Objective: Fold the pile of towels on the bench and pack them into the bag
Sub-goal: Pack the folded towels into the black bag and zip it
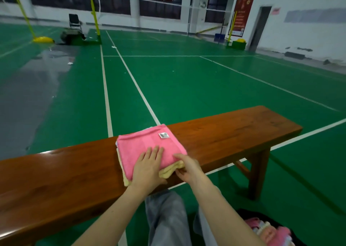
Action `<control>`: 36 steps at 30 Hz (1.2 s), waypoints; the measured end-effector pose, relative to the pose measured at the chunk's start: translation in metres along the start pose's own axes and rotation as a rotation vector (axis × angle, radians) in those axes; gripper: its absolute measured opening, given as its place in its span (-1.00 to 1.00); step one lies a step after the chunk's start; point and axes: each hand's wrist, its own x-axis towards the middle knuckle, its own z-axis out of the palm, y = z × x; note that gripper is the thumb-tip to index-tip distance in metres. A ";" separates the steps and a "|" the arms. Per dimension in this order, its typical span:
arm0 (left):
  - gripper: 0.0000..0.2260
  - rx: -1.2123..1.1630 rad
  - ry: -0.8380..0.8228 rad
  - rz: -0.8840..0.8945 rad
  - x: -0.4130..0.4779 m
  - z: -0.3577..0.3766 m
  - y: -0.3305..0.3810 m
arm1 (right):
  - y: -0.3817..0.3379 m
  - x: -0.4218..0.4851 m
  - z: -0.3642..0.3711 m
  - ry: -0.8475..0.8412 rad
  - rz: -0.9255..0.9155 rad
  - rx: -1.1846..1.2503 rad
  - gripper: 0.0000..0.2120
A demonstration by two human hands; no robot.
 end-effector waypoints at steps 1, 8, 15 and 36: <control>-0.11 -0.004 0.010 0.003 0.000 0.000 0.000 | 0.003 0.001 0.001 -0.002 0.003 0.001 -0.64; -0.34 -0.157 0.108 -0.007 0.001 -0.012 -0.007 | 0.025 0.005 0.021 -0.059 -0.096 0.143 -0.64; -0.54 -0.117 0.122 -0.007 0.023 -0.031 0.016 | 0.012 0.000 0.013 -0.161 -0.010 0.383 -0.33; -0.50 -0.482 -0.599 0.808 -0.019 0.047 0.489 | 0.002 -0.078 -0.440 0.675 -0.369 0.970 -0.68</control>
